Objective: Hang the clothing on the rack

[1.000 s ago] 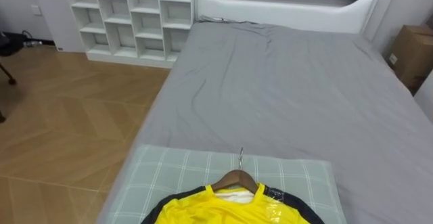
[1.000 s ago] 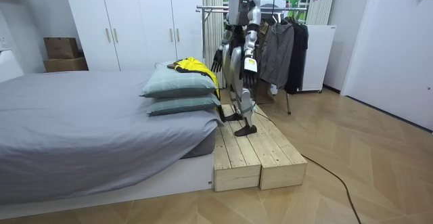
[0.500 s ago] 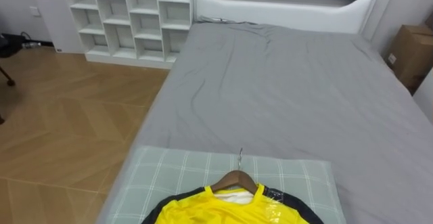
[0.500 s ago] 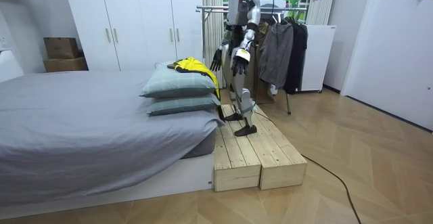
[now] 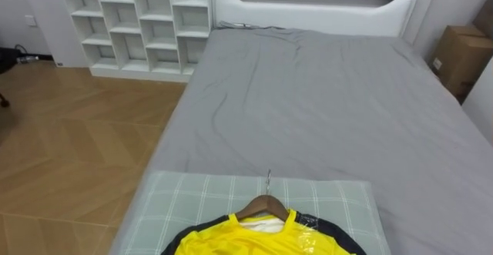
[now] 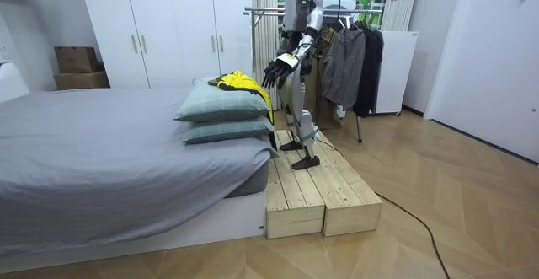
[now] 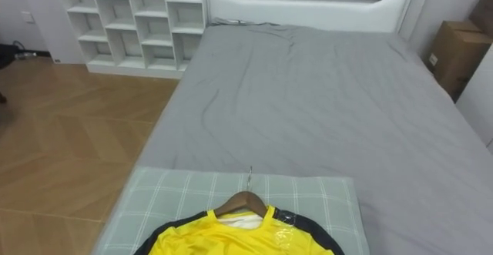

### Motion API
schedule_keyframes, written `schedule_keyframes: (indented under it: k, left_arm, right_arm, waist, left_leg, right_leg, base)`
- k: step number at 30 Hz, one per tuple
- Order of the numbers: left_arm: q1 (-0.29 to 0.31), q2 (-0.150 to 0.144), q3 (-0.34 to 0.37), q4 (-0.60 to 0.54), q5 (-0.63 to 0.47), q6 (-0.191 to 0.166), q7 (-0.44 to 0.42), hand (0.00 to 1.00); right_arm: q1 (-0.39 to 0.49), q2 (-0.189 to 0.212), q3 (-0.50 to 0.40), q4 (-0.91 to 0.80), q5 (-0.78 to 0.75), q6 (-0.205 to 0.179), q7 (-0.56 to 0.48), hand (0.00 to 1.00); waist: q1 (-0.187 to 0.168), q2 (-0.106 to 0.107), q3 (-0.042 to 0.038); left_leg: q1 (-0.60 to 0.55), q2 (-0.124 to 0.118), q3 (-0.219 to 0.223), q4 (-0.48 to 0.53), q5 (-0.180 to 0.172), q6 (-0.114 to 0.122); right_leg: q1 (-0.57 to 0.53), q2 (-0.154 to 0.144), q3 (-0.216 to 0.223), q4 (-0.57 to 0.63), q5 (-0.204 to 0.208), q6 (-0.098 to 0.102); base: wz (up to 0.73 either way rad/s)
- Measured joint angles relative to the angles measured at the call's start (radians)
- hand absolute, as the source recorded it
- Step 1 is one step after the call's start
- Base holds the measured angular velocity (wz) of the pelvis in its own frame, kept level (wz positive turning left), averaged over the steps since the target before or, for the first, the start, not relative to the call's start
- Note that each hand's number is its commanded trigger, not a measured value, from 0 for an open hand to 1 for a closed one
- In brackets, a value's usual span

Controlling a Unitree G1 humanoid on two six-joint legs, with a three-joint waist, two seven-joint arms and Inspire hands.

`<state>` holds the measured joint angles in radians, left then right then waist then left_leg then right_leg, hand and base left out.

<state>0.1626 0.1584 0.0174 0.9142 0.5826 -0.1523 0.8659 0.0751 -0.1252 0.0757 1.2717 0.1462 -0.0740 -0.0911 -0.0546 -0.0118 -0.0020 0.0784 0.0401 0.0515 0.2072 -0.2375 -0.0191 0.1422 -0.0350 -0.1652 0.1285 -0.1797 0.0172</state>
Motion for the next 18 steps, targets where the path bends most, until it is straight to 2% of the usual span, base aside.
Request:
schedule_keyframes:
  k: [4,7,11,18]
  left_arm:
    - [-0.019,0.000,-0.020,-0.012,0.078,-0.001,0.023,0.00]
    - [-0.029,0.001,-0.022,-0.012,0.115,-0.002,0.027,0.00]
    - [-0.058,0.002,-0.023,-0.016,0.153,-0.002,0.027,0.00]
    - [-0.065,0.010,-0.027,-0.108,0.199,-0.002,0.027,0.00]
  right_arm:
    - [0.001,-0.001,0.000,0.000,-0.020,-0.001,-0.023,0.00]
    - [0.000,-0.003,-0.002,-0.002,-0.044,-0.007,-0.030,0.00]
    - [-0.003,-0.003,-0.002,-0.002,-0.067,-0.017,-0.030,0.00]
    - [-0.010,-0.003,-0.002,-0.002,-0.101,-0.020,-0.026,0.00]
  waist:
    - [-0.007,0.004,-0.0006]
    - [-0.023,0.007,0.0003]
    - [-0.026,0.007,-0.0001]
    - [-0.033,0.008,-0.0006]
  left_leg:
    - [0.000,-0.001,0.001,-0.001,0.001,-0.001]
    - [-0.002,-0.001,0.002,-0.001,0.001,-0.001]
    - [-0.005,-0.001,0.003,-0.001,0.001,-0.001]
    - [-0.003,-0.001,0.003,-0.002,0.001,-0.001]
  right_leg:
    - [0.001,0.000,0.001,-0.009,0.000,0.000]
    - [0.000,0.000,0.000,-0.010,0.000,0.000]
    - [-0.005,0.000,0.001,-0.011,0.000,0.000]
    - [-0.005,0.000,0.001,-0.009,0.000,0.000]
  base:
    - [0.00]
    - [0.00]
    - [0.00]
    - [0.00]
